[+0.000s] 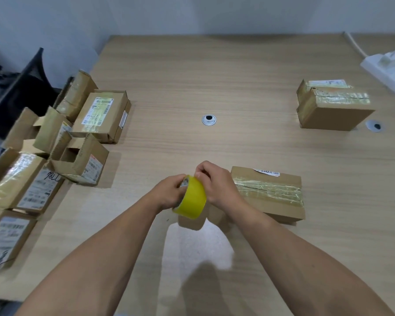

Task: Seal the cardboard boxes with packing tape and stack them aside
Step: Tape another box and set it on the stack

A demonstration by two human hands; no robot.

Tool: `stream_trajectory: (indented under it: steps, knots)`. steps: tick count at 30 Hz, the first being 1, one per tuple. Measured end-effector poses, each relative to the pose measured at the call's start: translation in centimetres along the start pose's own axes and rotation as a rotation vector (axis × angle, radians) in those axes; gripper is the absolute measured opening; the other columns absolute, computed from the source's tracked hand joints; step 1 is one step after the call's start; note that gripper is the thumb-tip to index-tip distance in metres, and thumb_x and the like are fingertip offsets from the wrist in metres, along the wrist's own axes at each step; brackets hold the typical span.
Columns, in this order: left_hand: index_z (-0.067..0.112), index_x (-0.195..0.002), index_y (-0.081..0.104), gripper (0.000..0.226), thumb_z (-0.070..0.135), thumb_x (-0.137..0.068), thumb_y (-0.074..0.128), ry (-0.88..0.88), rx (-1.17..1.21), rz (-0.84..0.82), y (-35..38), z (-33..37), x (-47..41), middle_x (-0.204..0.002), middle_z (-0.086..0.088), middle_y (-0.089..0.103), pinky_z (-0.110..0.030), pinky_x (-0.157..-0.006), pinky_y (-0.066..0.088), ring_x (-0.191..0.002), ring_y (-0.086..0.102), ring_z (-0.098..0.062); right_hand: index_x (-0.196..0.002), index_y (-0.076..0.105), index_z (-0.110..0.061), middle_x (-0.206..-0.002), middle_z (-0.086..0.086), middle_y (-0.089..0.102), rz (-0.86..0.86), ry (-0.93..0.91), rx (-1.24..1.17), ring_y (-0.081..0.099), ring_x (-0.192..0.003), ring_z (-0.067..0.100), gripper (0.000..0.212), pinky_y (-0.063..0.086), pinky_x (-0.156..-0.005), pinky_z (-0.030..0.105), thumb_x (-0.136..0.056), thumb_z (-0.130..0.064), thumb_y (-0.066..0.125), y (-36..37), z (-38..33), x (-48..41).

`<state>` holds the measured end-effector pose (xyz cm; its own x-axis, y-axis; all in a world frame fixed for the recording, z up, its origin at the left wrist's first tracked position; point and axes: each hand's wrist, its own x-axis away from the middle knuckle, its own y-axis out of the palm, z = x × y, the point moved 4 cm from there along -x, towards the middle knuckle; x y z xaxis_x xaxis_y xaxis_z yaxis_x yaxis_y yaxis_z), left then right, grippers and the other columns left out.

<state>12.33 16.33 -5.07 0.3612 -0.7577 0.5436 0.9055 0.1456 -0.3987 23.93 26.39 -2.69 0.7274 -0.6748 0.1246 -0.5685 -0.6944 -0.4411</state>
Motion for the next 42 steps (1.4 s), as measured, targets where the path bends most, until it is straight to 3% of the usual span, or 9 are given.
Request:
stream_trajectory:
  steps: [5, 12, 17, 20, 24, 26, 29, 37, 42]
  knots:
    - [0.007, -0.108, 0.073, 0.016, 0.008, -0.095, 0.063, -0.237, 0.222, -0.098, 0.6, -2.9, 0.1, -0.096, -0.015, 0.075, -0.033, -0.067, 0.059, -0.078, 0.071, -0.021, -0.08, 0.055, -0.018, -0.078, -0.002, 0.065, 0.11, 0.069, -0.239, 0.068, -0.081, 0.015, 0.024, 0.049, -0.069, 0.026, -0.101, -0.007, 0.051, -0.1, -0.5, -0.2]
    - [0.012, -0.092, 0.071, 0.017, 0.012, -0.099, 0.056, -0.592, 0.357, -0.202, 0.5, -7.0, 1.6, -0.078, -0.006, 0.073, -0.018, -0.055, 0.056, -0.068, 0.069, -0.012, -0.084, 0.055, -0.015, -0.083, 0.001, 0.06, 0.002, 0.127, -0.414, 0.068, -0.08, 0.014, 0.021, 0.058, -0.065, 0.033, -0.102, -0.007, 0.048, 0.4, -1.3, -2.1]
    - [0.029, -0.112, 0.063, 0.037, 0.011, -0.081, 0.071, -0.408, 0.311, -0.146, -0.6, -7.3, 2.7, -0.095, -0.007, 0.07, -0.021, -0.052, 0.043, -0.072, 0.061, -0.016, -0.084, 0.054, -0.014, -0.087, 0.005, 0.06, -0.07, 0.24, -0.445, 0.066, -0.079, 0.013, 0.019, 0.057, -0.064, 0.032, -0.101, -0.008, 0.049, 2.8, -0.1, -3.6]
    - [0.025, -0.125, 0.055, 0.045, -0.003, -0.091, 0.06, -0.344, 0.308, -0.029, -2.2, -8.6, 2.9, -0.107, -0.01, 0.067, -0.018, -0.052, 0.047, -0.078, 0.061, -0.016, -0.084, 0.053, -0.011, -0.082, 0.003, 0.056, -0.13, 0.305, -0.444, 0.066, -0.08, 0.017, 0.016, 0.055, -0.064, 0.036, -0.098, -0.007, 0.057, 4.5, 0.3, -4.6]
    - [0.015, -0.089, 0.069, 0.006, 0.016, -0.083, 0.071, -0.354, 0.249, -0.008, -4.0, -11.0, 3.8, -0.077, -0.007, 0.066, -0.025, -0.06, 0.041, -0.068, 0.056, -0.018, -0.082, 0.053, -0.01, -0.075, 0.001, 0.05, -0.197, 0.337, -0.42, 0.064, -0.079, 0.021, 0.018, 0.05, -0.059, 0.034, -0.096, 0.001, 0.057, 6.9, 0.2, -5.6]
    - [0.006, -0.074, 0.066, 0.018, 0.015, -0.089, 0.069, -0.384, 0.239, -0.009, -4.2, -12.4, 4.3, -0.065, -0.007, 0.061, -0.024, -0.056, 0.038, -0.061, 0.051, -0.019, -0.081, 0.055, -0.01, -0.075, 0.001, 0.049, -0.218, 0.316, -0.385, 0.065, -0.077, 0.02, 0.019, 0.051, -0.056, 0.031, -0.094, 0.003, 0.057, 8.2, 0.1, -5.8]
    - [-0.006, -0.081, 0.065, 0.025, 0.017, -0.076, 0.06, -0.399, 0.237, -0.038, -4.8, -13.3, 5.2, -0.068, -0.017, 0.055, -0.029, -0.055, 0.03, -0.062, 0.046, -0.021, -0.076, 0.058, -0.011, -0.07, -0.002, 0.052, -0.233, 0.282, -0.304, 0.064, -0.074, 0.022, 0.02, 0.051, -0.057, 0.032, -0.09, 0.004, 0.06, 10.8, -0.2, -6.4]
    - [0.013, -0.052, 0.062, 0.035, -0.007, -0.076, 0.047, -0.504, 0.101, -0.062, -8.0, -15.9, 5.6, -0.052, -0.011, 0.05, -0.023, -0.049, 0.029, -0.045, 0.039, -0.017, -0.088, 0.069, 0.002, -0.065, -0.009, 0.053, -0.293, 0.225, -0.046, 0.048, -0.059, 0.002, 0.005, 0.038, -0.05, 0.007, -0.09, 0.001, 0.064, 16.0, -0.2, -9.5]
    - [0.012, -0.061, 0.067, 0.037, -0.001, -0.088, 0.045, -0.601, 0.068, -0.145, -9.1, -16.6, 3.8, -0.054, -0.008, 0.06, -0.022, -0.05, 0.048, -0.046, 0.055, -0.016, -0.081, 0.066, 0.001, -0.078, 0.009, 0.067, -0.276, 0.27, 0.065, 0.057, -0.065, -0.003, 0.013, 0.041, -0.055, 0.006, -0.087, 0.005, 0.055, 18.1, 0.9, -10.7]
